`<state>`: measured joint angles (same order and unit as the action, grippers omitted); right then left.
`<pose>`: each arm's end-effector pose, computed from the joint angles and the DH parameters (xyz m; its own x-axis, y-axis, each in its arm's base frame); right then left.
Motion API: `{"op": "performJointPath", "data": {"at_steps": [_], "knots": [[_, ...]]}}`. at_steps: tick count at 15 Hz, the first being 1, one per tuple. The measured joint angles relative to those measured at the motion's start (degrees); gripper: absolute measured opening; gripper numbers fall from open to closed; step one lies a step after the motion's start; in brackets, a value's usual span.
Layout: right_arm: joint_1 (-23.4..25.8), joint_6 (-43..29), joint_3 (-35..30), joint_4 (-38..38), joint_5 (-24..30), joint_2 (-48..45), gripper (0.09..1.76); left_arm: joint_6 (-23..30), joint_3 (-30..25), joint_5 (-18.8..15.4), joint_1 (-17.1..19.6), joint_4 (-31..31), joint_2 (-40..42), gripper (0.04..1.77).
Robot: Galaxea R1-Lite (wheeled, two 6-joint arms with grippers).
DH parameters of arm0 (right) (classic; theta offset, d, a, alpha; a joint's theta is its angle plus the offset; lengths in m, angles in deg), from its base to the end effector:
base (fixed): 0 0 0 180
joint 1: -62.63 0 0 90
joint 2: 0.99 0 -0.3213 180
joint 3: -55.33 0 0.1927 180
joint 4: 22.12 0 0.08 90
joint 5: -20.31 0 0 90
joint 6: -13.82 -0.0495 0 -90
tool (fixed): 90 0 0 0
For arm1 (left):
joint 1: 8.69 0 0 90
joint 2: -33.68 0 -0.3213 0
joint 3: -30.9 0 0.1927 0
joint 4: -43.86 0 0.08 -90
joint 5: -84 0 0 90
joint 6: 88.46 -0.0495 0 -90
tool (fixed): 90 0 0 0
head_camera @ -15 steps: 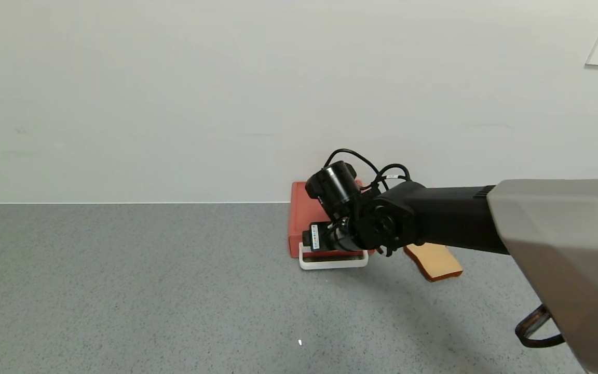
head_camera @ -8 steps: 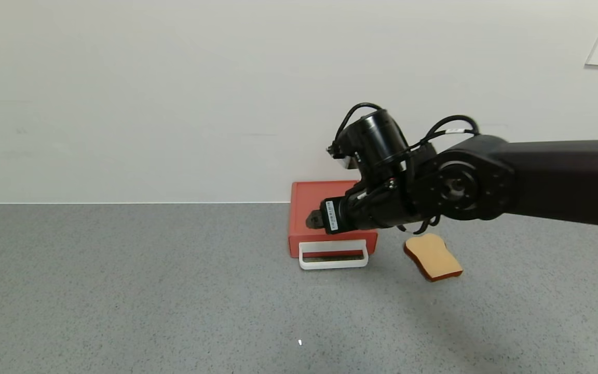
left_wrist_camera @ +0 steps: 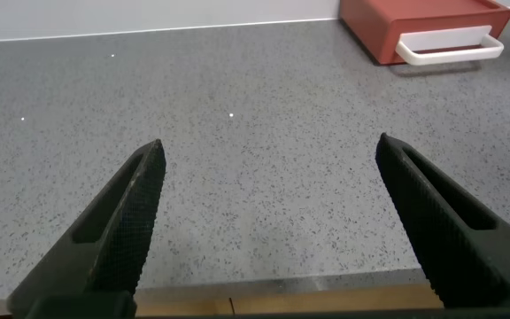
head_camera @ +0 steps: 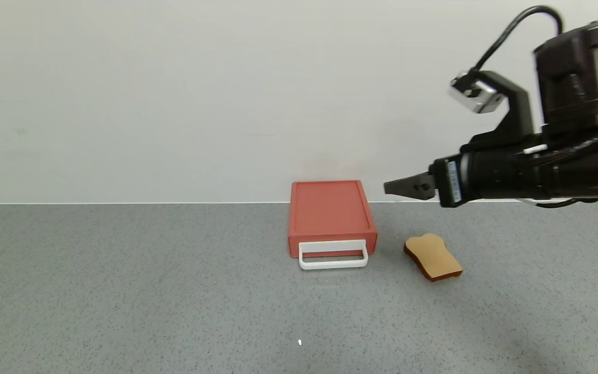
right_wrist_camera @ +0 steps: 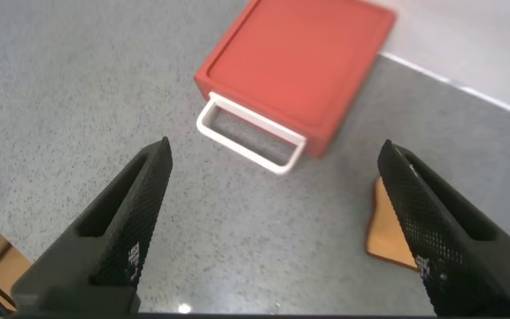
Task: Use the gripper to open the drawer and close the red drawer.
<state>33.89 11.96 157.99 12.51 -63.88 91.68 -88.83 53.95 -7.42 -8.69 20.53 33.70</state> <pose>0.2801 0.1593 0.3005 0.7442 0.5236 -0.4148 -0.5469 0.8341 0.0717 -0.0145 -0.0012 0.0748 0.9997 -0.0248 -0.0045 0.0248 0.9997 0.0063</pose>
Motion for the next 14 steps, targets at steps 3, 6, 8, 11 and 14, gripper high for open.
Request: {"op": "performJointPath", "data": {"at_steps": [3, 6, 8, 11, 14], "knots": [[3.91, 1.13, -7.34, -1.40, 0.99, -11.09, 1.71, 0.09, 0.00, 0.02, 0.00, 0.00, 0.00, 1.72], [6.62, 1.38, -13.87, -1.38, 1.05, -22.38, 1.71, 0.11, 0.00, 0.09, 0.00, 0.09, 0.00, 1.72], [8.85, 1.43, -18.77, -1.27, 1.01, -30.07, 1.71, 0.17, 0.00, 0.09, 0.00, 0.09, 0.00, 1.72], [13.70, 1.43, -25.36, -0.79, -0.41, -40.64, 1.71, 0.22, 0.00, 0.22, 0.00, 0.17, 0.00, 1.72], [18.69, 1.27, -29.85, 2.54, -3.64, -50.46, 1.71, 0.27, 0.00, 0.22, 0.00, 0.16, 0.00, 1.72]]}}
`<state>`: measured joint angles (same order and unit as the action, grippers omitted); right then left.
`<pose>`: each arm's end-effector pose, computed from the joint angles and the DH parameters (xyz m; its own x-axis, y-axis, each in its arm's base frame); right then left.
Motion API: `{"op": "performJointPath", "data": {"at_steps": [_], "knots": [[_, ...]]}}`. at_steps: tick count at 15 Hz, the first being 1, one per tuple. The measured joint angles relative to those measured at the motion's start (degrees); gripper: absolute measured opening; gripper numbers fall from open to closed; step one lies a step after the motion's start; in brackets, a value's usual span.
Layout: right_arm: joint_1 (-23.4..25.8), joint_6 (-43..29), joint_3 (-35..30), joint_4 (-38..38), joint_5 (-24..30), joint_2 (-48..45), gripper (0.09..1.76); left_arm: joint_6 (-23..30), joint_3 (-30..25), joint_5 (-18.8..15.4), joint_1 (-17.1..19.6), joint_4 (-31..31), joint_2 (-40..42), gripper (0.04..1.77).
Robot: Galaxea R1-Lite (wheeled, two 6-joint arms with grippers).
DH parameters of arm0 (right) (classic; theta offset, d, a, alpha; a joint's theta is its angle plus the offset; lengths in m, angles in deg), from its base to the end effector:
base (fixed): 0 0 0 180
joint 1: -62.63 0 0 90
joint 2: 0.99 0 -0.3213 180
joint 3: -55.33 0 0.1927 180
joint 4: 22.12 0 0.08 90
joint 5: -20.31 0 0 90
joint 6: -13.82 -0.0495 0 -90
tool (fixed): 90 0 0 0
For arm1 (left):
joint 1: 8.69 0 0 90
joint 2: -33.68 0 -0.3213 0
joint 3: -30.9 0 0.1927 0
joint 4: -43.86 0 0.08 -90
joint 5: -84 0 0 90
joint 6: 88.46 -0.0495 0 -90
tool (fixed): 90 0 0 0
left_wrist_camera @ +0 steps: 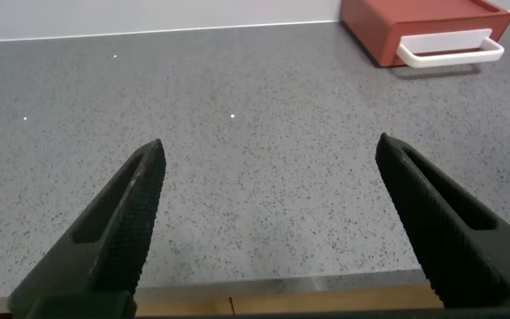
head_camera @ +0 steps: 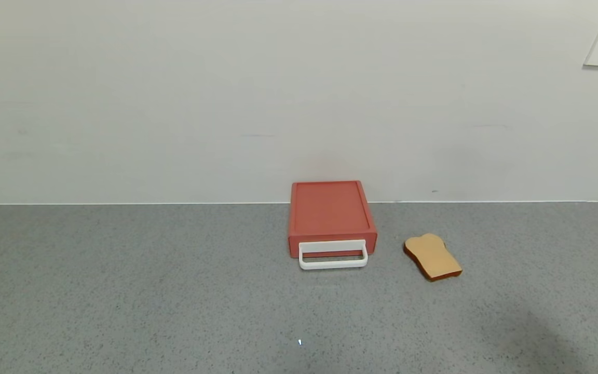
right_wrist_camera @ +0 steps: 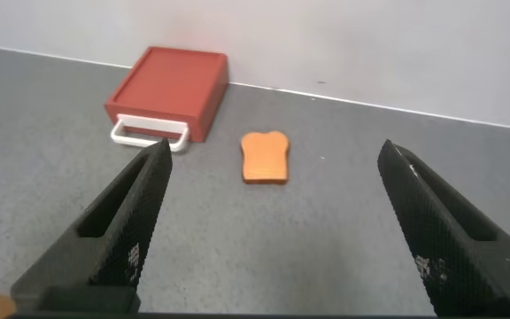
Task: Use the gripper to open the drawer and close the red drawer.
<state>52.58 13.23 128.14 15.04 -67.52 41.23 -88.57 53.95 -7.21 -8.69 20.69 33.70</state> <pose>0.0554 0.0117 0.2992 0.9709 0.2105 -0.1143 -0.2102 0.9775 0.0146 -0.0145 -0.0010 0.0752 0.9998 -0.0211 -0.0017 0.0211 0.9998 0.0019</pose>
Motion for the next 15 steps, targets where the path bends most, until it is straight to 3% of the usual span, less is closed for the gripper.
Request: {"op": "performJointPath", "data": {"at_steps": [4, 9, 12, 15], "knots": [[6.21, -0.15, -1.99, 8.47, -3.90, -10.17, 1.71, 0.01, 0.00, 0.06, 0.00, 0.11, 0.00, 1.72], [15.20, -0.11, -5.18, 9.64, -4.10, -19.79, 1.71, -0.02, 0.00, 0.05, 0.00, -0.07, 0.00, 1.72], [16.51, -0.56, -7.91, 10.97, -3.55, -24.22, 1.71, 0.00, 0.00, 0.02, 0.00, -0.05, 0.00, 1.72], [12.20, -1.18, -8.57, 10.95, -3.99, -25.84, 1.71, 0.00, 0.00, 0.06, 0.00, -0.07, 0.00, 1.72]]}}
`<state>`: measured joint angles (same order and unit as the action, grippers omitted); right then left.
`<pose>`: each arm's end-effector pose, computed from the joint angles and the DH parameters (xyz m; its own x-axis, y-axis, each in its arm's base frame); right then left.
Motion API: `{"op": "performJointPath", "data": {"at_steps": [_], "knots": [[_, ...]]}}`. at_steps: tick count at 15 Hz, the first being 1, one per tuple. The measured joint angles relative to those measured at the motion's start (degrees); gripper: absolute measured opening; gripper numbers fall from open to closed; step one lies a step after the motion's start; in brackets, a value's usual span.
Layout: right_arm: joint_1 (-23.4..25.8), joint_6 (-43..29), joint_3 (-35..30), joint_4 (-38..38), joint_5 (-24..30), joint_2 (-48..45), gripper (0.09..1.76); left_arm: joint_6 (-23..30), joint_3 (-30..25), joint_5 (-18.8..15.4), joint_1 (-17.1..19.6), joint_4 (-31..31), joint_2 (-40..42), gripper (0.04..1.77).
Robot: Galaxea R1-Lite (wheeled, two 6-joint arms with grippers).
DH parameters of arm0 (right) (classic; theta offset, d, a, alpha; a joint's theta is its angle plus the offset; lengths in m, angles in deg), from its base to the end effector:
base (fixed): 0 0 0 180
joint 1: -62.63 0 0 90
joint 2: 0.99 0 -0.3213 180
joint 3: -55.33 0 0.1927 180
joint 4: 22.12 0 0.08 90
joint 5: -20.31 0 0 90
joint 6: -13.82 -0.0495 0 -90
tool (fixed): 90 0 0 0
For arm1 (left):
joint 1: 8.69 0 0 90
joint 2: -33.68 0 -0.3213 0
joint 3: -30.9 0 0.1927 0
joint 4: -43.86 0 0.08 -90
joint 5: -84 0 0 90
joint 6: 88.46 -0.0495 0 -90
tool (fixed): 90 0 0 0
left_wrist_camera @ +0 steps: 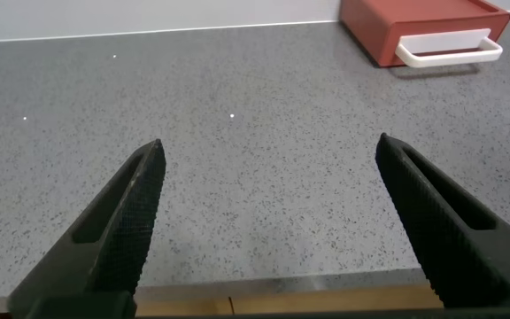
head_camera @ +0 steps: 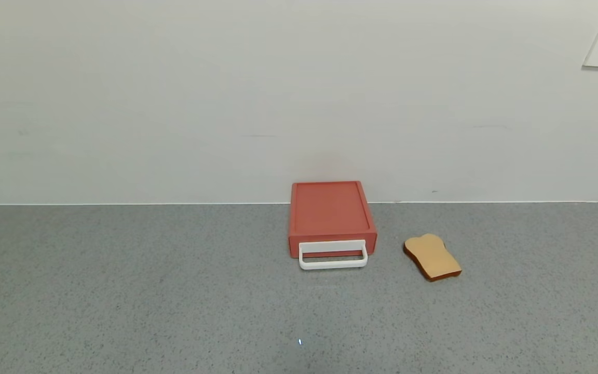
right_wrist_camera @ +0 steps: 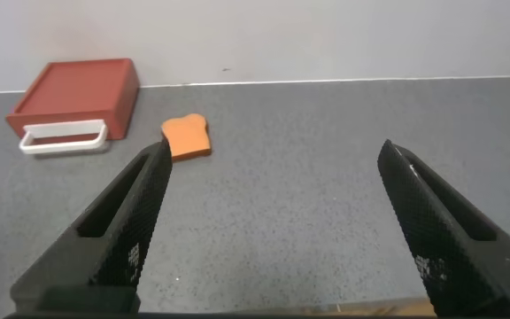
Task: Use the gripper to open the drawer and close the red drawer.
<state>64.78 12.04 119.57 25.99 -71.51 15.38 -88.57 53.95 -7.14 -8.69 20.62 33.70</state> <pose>-0.0496 0.0003 0.2329 0.9976 -0.0692 -0.0042 0.0693 0.9971 0.0309 -0.0145 -0.0010 0.0750 0.9998 -0.0199 -0.0030 0.0199 0.9998 0.0019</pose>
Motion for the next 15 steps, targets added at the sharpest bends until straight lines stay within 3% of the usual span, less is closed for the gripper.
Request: {"op": "performJointPath", "data": {"at_steps": [3, 9, 15], "knots": [[-2.26, -0.06, -2.49, -0.37, -0.35, -2.77, 1.71, 0.06, 0.00, 0.00, 0.00, 0.09, 0.00, 1.72], [-2.15, 0.51, -11.03, -1.99, -0.29, -12.15, 1.71, 0.11, 0.00, 0.00, 0.00, 0.09, 0.00, 1.72], [-2.05, 1.67, -28.70, -19.27, -0.38, -16.15, 1.71, 0.16, 0.00, 0.02, 0.00, 0.26, 0.00, 1.72]]}}
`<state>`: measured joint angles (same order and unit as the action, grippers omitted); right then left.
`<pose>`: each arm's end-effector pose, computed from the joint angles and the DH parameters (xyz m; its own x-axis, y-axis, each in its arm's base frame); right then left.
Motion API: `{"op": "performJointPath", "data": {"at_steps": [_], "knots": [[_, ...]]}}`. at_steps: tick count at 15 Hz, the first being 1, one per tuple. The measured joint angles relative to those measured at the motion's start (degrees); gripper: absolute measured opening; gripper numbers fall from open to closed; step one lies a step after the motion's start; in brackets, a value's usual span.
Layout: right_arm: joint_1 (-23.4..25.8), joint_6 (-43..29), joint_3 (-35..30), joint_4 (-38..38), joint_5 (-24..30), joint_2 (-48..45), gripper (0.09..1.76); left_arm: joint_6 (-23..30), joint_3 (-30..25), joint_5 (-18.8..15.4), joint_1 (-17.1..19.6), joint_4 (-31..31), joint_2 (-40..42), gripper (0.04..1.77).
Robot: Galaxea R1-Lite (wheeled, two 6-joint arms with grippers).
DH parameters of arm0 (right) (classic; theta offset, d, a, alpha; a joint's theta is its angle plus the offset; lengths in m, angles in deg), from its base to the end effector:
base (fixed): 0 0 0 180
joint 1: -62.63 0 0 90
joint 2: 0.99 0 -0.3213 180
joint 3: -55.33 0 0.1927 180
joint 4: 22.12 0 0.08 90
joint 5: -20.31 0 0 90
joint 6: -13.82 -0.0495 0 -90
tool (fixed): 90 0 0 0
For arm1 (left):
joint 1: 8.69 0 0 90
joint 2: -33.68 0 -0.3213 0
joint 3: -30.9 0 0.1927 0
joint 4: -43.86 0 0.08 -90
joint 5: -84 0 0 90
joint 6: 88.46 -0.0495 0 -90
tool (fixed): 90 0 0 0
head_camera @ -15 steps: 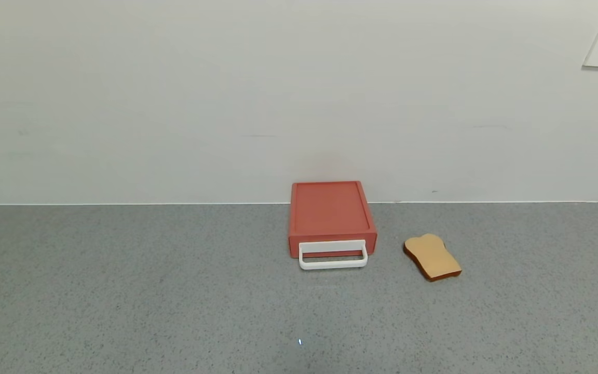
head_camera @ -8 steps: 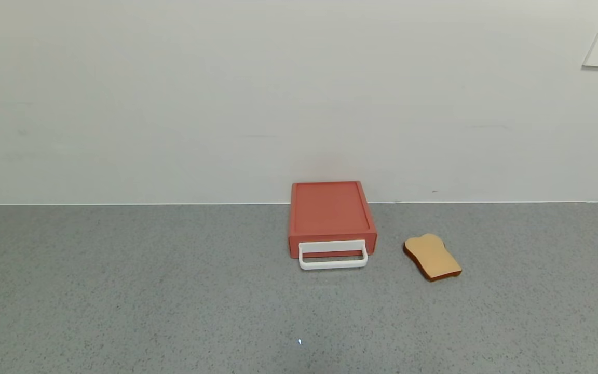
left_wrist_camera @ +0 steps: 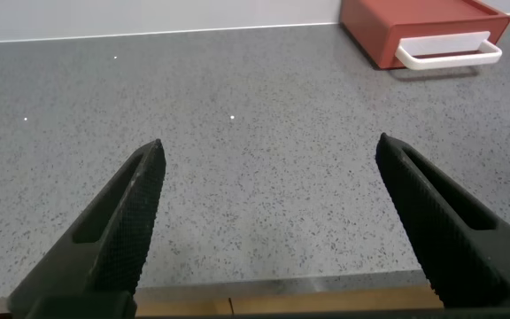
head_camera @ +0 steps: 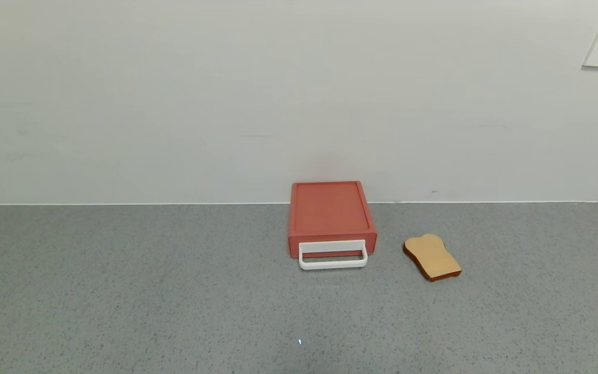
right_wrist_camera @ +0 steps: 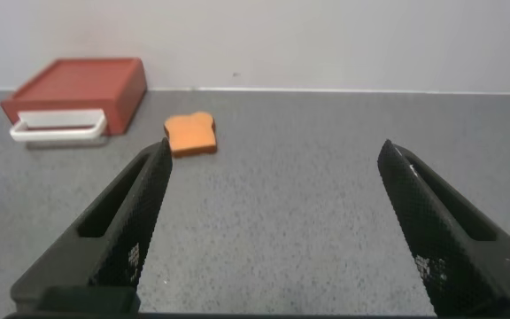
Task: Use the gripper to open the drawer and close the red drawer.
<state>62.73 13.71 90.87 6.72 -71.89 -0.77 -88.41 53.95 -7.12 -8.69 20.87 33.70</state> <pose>-0.0354 -0.0018 0.1273 0.9928 -0.0401 0.1128 0.0397 0.9992 0.0062 -0.0145 -0.0010 0.0756 0.9998 -0.0195 0.0014 0.0195 0.9998 -0.0008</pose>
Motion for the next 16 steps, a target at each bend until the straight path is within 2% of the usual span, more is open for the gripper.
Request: {"op": "performJointPath", "data": {"at_steps": [4, 7, 16], "knots": [[0.04, 1.65, -8.30, -4.27, 0.24, -0.20, 1.71, 0.00, 0.00, -0.02, 0.00, 0.00, 0.00, 1.72], [0.04, 1.68, -11.64, -5.60, 2.52, -0.20, 1.71, 0.02, 0.00, 0.00, 0.00, -0.02, 0.00, 1.72], [-0.02, 1.56, -12.48, -5.68, 2.77, -0.22, 1.71, 0.00, 0.00, 0.00, 0.00, -0.07, 0.00, 1.72]]}}
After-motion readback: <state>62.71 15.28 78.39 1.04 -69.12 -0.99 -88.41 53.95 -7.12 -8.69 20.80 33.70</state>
